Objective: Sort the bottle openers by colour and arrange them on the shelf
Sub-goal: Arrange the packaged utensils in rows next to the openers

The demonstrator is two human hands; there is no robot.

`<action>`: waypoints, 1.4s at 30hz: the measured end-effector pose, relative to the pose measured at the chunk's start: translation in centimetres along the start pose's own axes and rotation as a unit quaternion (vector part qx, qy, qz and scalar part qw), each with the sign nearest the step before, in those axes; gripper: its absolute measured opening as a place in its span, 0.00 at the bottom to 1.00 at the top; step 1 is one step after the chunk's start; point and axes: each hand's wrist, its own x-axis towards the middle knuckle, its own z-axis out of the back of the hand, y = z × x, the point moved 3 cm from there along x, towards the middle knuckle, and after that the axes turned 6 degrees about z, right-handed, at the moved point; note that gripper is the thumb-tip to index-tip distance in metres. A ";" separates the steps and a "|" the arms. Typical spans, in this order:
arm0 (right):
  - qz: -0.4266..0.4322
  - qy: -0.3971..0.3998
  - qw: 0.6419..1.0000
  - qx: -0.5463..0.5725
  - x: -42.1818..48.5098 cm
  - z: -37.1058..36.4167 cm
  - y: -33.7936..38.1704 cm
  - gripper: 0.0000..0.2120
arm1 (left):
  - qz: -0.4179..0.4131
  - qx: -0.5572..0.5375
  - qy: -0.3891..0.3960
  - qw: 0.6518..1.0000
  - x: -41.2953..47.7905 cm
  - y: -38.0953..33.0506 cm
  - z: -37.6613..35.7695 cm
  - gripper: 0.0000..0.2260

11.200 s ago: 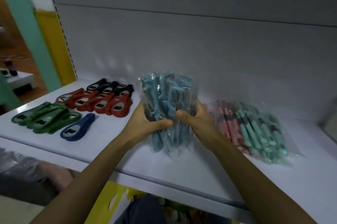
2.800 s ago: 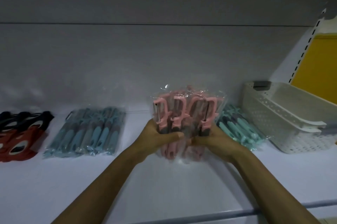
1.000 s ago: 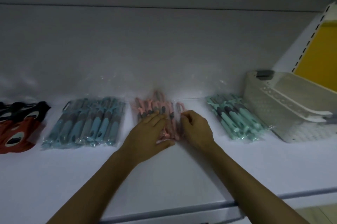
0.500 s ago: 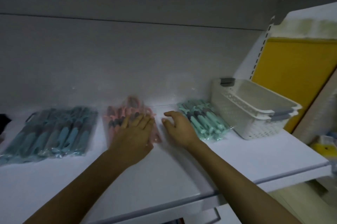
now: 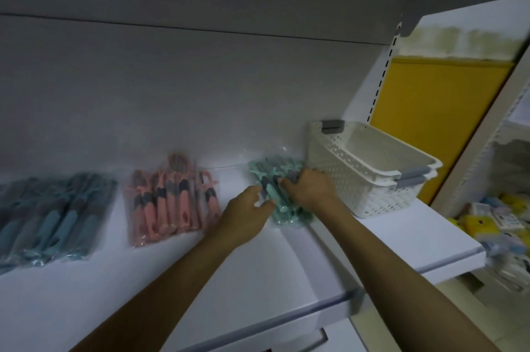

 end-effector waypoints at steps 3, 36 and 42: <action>-0.029 0.015 0.997 0.071 0.4 -0.6 -0.4 0.34 | 0.103 -0.170 0.015 0.980 1.8 0.0 -1.1 0.27; 0.221 0.037 0.752 0.620 -6.3 2.3 -1.2 0.18 | -0.188 -0.290 0.102 0.933 -1.4 -3.8 1.3 0.09; 0.211 0.022 0.712 0.669 -6.2 1.2 -2.4 0.13 | -0.178 -0.270 0.152 0.934 -1.7 -3.0 1.5 0.12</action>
